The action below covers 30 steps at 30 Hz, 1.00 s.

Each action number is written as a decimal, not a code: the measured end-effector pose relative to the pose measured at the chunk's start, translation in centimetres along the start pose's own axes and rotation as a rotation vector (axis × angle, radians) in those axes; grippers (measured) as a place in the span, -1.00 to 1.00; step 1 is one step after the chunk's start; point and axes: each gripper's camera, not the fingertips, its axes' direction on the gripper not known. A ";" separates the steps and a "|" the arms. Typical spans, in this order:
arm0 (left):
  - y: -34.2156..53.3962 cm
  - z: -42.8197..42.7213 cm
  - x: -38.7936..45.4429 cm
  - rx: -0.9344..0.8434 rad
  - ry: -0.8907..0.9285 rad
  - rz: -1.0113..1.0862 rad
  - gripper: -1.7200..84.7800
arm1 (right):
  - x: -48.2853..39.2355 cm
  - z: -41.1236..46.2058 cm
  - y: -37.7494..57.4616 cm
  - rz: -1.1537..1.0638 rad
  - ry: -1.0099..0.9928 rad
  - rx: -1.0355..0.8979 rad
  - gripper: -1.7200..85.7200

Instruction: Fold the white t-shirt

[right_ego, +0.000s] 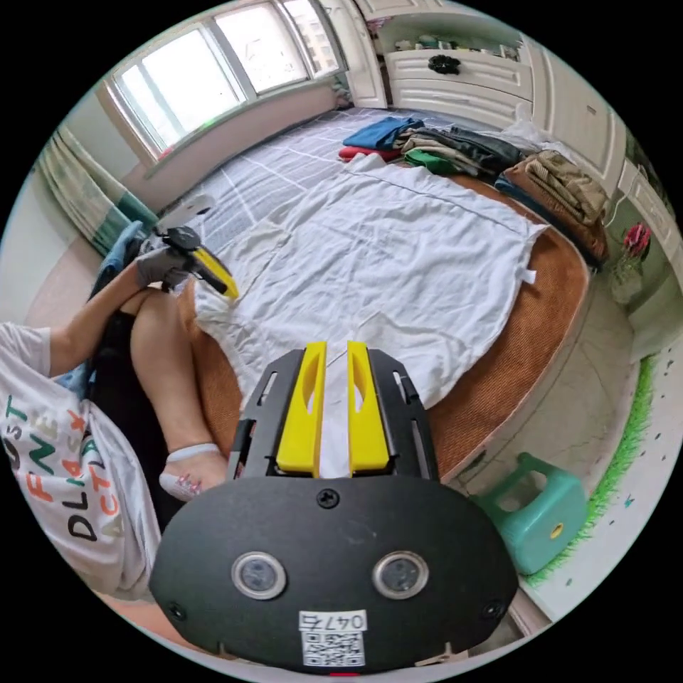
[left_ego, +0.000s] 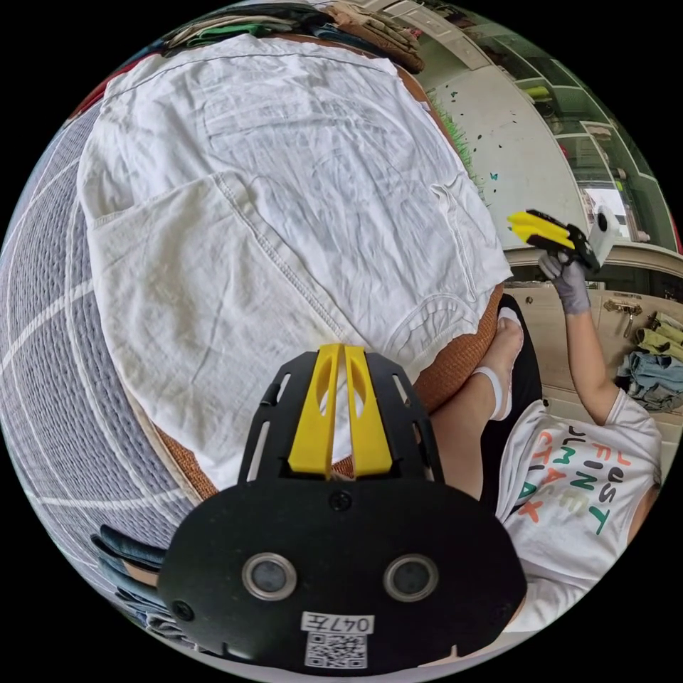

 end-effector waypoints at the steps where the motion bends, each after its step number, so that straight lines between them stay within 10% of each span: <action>1: 0.0 0.1 0.1 0.002 -0.004 0.002 -0.98 | 0.1 0.5 -2.0 -0.030 0.063 -0.040 -0.94; 9: -0.1 0.9 -0.6 0.014 0.019 0.002 -0.98 | 2.1 5.8 -9.8 -0.271 0.309 -0.388 -0.90; 18: -0.9 2.3 -1.8 0.001 0.063 0.012 -0.98 | 1.6 6.3 -11.1 -0.206 0.402 -0.301 -0.91; 22: -1.2 3.0 -2.1 -0.004 0.059 0.017 -0.98 | -0.6 3.2 -11.8 -0.258 0.186 -0.099 -0.93; 30: -1.5 4.4 -2.5 0.000 0.043 0.034 -0.98 | -1.4 6.4 -12.9 -0.369 0.129 -0.368 -0.95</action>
